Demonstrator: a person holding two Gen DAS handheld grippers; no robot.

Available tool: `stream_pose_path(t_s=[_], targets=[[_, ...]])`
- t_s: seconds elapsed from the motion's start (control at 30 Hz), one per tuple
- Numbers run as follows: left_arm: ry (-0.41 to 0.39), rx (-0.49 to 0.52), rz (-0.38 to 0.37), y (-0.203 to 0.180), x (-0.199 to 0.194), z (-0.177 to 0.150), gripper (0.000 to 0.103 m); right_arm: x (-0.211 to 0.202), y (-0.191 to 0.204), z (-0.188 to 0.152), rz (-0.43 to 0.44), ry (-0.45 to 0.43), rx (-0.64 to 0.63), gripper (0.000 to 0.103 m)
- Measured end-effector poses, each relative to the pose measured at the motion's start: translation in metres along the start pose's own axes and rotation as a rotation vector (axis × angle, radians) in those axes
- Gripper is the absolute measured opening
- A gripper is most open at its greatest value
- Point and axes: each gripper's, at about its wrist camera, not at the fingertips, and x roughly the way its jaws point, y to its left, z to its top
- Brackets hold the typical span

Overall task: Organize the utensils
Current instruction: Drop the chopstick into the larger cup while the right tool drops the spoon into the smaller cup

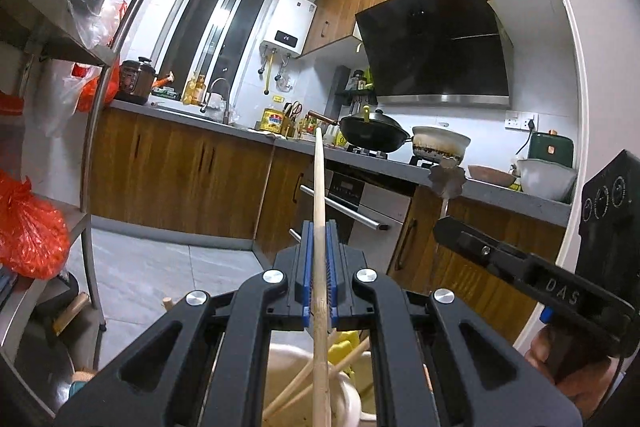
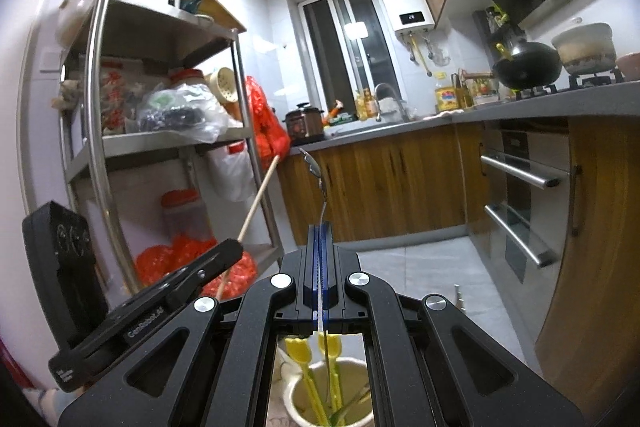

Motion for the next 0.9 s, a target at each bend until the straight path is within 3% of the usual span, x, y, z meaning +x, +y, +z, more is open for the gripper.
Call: stream_pose_path(t_s=[0.5,0.9], targets=[[0.003,0.047,0.024,0.005,-0.002,-0.024,0.006,0.018,-0.001,-0.03,-0.031,0.074,-0.053,0.002],[0.069,0.118,0.041,-0.003,-0.011,-0.036,0.006,0.021,0.005,-0.055,-0.011,0.212,-0.099,0.002]])
